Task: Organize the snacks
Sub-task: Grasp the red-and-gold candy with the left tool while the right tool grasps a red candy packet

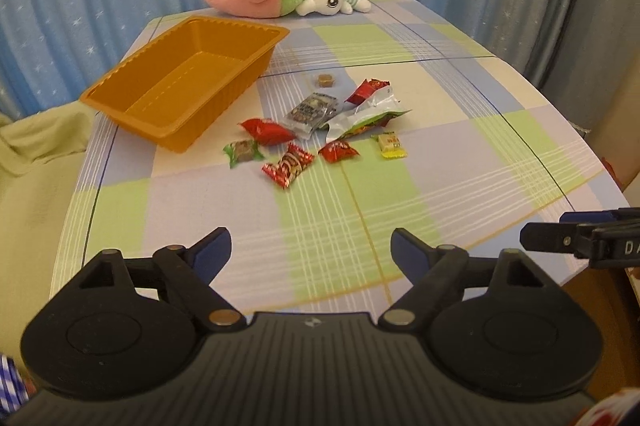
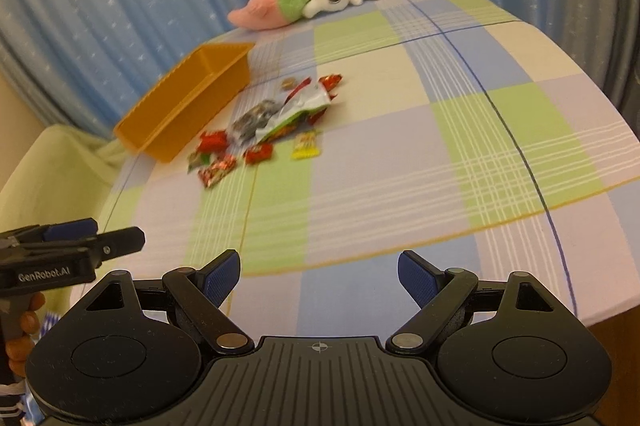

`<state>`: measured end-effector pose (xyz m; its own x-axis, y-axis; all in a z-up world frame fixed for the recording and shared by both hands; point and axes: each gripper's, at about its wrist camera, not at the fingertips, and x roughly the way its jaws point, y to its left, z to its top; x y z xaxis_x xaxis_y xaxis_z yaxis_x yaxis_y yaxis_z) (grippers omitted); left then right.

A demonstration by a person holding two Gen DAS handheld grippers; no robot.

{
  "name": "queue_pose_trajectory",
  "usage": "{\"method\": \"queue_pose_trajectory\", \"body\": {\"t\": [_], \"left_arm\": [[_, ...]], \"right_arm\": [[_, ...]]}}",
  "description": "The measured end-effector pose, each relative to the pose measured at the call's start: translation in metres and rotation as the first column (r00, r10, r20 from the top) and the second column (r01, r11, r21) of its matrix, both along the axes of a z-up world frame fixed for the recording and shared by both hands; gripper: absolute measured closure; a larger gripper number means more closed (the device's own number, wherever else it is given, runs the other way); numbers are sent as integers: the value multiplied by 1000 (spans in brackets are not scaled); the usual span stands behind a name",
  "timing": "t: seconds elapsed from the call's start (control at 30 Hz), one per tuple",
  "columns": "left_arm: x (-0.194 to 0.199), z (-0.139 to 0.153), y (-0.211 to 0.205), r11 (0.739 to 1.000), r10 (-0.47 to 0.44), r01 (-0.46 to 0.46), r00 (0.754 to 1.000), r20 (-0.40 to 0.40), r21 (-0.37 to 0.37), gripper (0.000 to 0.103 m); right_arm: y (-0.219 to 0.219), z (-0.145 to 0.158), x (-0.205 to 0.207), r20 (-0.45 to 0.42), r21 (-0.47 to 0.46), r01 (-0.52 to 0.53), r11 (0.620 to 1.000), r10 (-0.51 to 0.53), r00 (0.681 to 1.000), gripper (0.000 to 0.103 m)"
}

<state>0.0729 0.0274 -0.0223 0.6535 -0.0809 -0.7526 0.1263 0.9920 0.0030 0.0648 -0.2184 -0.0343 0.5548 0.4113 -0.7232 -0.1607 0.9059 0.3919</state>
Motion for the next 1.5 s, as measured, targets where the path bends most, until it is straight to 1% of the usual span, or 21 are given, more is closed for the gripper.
{"method": "queue_pose_trajectory", "body": {"t": [0.1, 0.23, 0.27, 0.33, 0.57, 0.63, 0.73, 1.0, 1.13, 1.23, 1.3, 1.5], "left_arm": [[18, -7, 6, 999, -48, 48, 999, 11, 10, 24], [44, -19, 15, 994, -112, 112, 994, 0, 18, 34], [52, -23, 16, 991, -129, 130, 992, -9, 22, 35], [65, -30, 19, 986, -164, 165, 986, -21, 28, 42], [102, -51, 22, 967, -248, 250, 967, -50, 38, 55], [112, -56, 22, 961, -270, 272, 961, -61, 36, 61], [125, -62, 22, 954, -296, 299, 952, -75, 38, 62], [152, -77, 17, 937, -340, 346, 934, -111, 43, 66], [160, -82, 15, 934, -347, 355, 928, -133, 39, 71], [161, -85, 15, 933, -352, 359, 925, -146, 27, 75], [161, -87, 16, 932, -355, 362, 922, -156, 20, 81], [155, -84, 20, 937, -347, 349, 926, -149, -11, 85]], "right_arm": [[9, 0, 10, 1, -5, 25, 1000, -25, 1000, 17], [20, -5, 25, -8, -9, 67, 998, -67, 998, 17], [22, -6, 29, -12, -11, 78, 997, -78, 997, 17], [26, -8, 36, -21, -14, 96, 995, -97, 995, 17], [35, -17, 54, -56, -31, 157, 987, -159, 986, 17], [37, -20, 57, -68, -38, 171, 985, -173, 983, 17], [39, -24, 62, -87, -45, 189, 981, -192, 977, 17], [40, -31, 69, -124, -58, 226, 972, -231, 965, 17], [40, -33, 72, -134, -62, 236, 970, -242, 961, 17], [42, -34, 75, -139, -65, 237, 969, -244, 960, 17], [43, -34, 77, -140, -66, 234, 970, -242, 960, 17], [50, -33, 85, -136, -70, 204, 977, -212, 968, 17]]}}
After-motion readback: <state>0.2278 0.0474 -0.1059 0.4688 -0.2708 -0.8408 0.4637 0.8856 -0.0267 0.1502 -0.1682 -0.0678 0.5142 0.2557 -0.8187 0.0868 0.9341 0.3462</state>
